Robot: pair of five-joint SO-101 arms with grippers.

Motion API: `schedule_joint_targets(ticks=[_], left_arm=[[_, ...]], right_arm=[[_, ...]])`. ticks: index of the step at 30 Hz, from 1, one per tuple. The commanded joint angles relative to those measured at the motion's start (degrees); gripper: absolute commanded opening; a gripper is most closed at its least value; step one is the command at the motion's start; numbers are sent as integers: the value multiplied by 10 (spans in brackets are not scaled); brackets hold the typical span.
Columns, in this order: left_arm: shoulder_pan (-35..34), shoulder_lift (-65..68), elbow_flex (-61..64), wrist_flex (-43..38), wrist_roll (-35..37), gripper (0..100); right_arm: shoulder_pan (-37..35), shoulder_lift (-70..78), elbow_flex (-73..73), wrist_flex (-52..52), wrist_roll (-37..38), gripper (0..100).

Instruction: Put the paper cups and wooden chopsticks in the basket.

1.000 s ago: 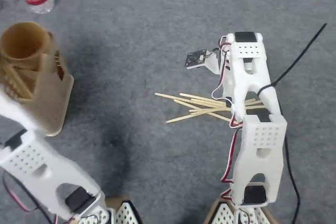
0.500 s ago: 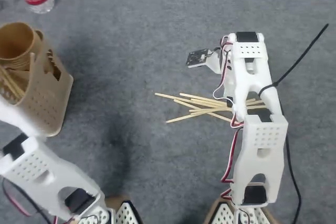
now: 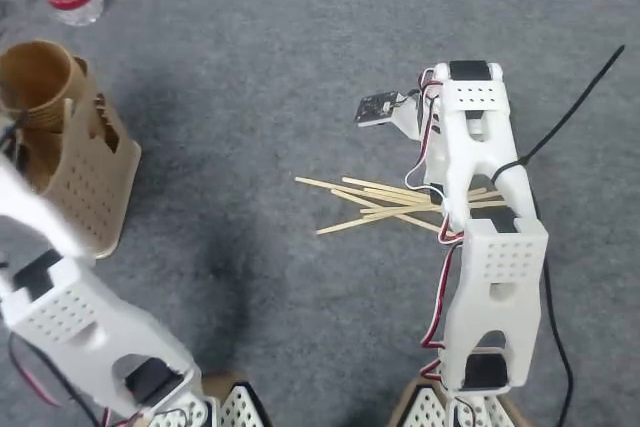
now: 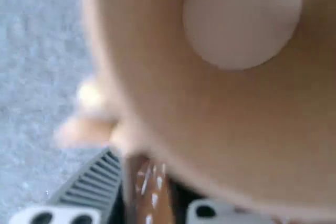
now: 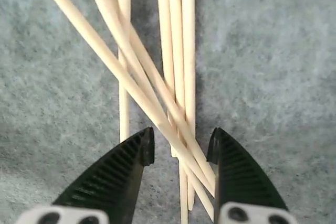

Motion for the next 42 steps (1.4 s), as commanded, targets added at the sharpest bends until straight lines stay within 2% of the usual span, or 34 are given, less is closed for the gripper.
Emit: schedule_joint_targets(ticks=[1, 7, 12, 16, 20, 23, 29, 33, 37, 42], left_arm=[[65, -24, 5, 12, -25, 11], [133, -36, -10, 18, -22, 10], [193, -102, -42, 18, -22, 9], [281, -154, -41, 18, -20, 9], [376, -192, -46, 18, 23, 9], [423, -200, -47, 16, 58, 9], [447, -200, -80, -23, 152, 9], [474, -181, -52, -26, 178, 9], [478, -120, -9, -36, 269, 10], [488, -90, 1, -36, 291, 10]], right_arm=[[2, -44, -16, 17, -8, 169], [0, -44, -16, 16, -8, 169], [-1, -41, -16, 12, -8, 169], [-1, -38, -16, 12, -8, 169], [0, -38, -16, 12, -8, 169], [4, -38, -16, 13, -8, 169], [4, -38, -16, 15, -8, 169], [4, -38, -16, 15, -8, 169], [4, -38, -16, 13, -8, 169], [4, -40, -16, 12, -7, 169]])
